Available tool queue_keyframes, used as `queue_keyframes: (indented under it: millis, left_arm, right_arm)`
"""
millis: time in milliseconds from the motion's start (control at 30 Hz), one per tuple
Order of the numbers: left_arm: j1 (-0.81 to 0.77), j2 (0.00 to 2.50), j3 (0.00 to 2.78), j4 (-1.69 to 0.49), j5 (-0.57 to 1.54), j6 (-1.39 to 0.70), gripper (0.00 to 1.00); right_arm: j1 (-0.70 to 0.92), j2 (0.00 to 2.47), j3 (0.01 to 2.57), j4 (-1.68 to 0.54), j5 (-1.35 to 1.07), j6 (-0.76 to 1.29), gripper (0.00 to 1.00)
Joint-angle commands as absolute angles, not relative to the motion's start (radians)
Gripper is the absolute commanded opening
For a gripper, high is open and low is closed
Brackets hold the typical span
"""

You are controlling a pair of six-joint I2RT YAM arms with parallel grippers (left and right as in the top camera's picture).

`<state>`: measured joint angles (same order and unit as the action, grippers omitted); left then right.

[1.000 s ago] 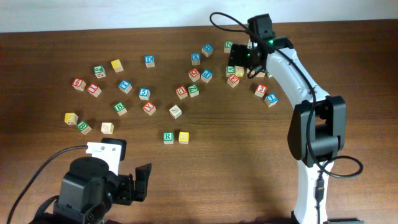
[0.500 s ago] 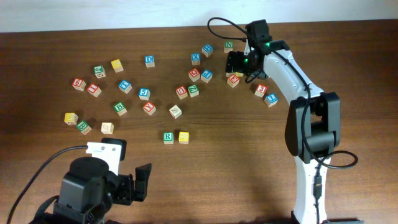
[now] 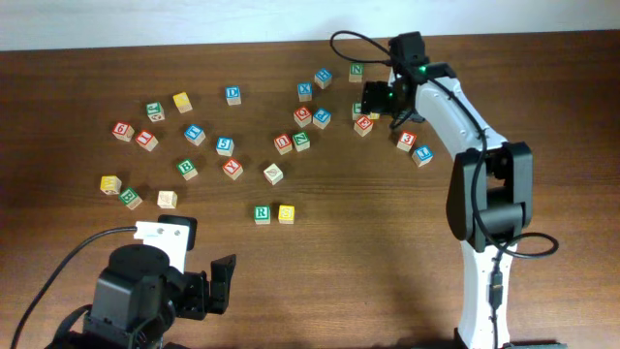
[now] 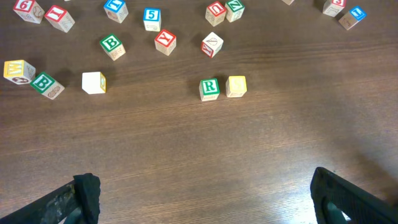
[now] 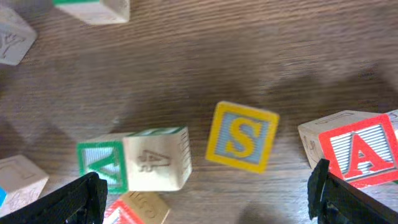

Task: Spell out RSS
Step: 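Reach right gripper to the yellow S block at right and grasp it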

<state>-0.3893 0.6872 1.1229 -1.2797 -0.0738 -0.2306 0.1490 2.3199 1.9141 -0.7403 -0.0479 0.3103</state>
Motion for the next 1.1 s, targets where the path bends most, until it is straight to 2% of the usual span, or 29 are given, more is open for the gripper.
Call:
queue_keyframes:
  millis: [0,133,233,333,600,1067]
  left_arm:
    - [-0.387,0.684,1.12,-1.278,-0.067,-0.222,0.99]
    - [-0.387,0.684,1.12,-1.278,-0.067,-0.222,0.99]
    - [-0.387,0.684,1.12,-1.278,-0.067,-0.222,0.99]
    - [-0.387,0.684,1.12,-1.278,-0.067,-0.222,0.99]
    - [-0.387,0.684,1.12,-1.278,-0.067,-0.222,1.0]
    - [-0.387,0.684,1.12,-1.278,-0.067,-0.222,0.99]
  right_arm:
    - [0.144,2.333,1.934,-0.71,-0.03,0.304,0.95]
    - [0.142,2.333,1.934,-0.686,-0.032,0.304,0.93]
    - [0.142,2.337,1.934,-0.654,-0.031,0.324,0.78]
    - [0.143,2.348,1.934,-0.641,-0.028,0.336,0.71]
    - [0.143,2.363,1.934,-0.635,0.025,0.385,0.62]
    - [0.142,2.398,1.934,-0.619,0.049,0.455,0.56]
